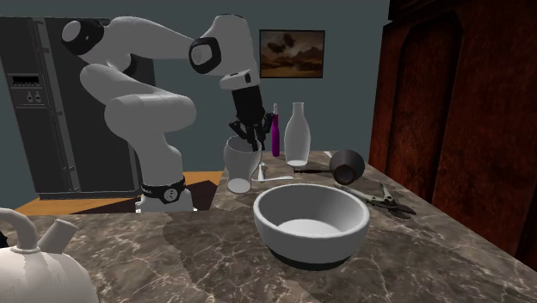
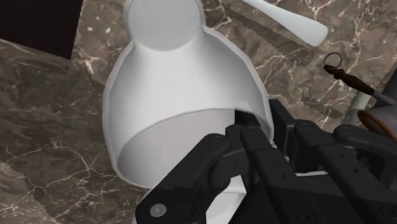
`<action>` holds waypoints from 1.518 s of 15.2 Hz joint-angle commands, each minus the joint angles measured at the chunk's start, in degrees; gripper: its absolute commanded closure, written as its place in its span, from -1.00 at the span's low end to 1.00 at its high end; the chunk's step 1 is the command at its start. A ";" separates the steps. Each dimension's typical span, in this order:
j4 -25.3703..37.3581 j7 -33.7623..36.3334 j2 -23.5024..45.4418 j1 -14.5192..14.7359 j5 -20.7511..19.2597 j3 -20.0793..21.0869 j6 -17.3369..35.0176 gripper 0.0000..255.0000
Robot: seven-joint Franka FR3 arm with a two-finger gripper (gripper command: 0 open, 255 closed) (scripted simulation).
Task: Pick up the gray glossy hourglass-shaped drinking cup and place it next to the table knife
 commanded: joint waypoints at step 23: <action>4.61 1.02 -3.65 -0.85 -4.93 -4.62 -9.63 -1.00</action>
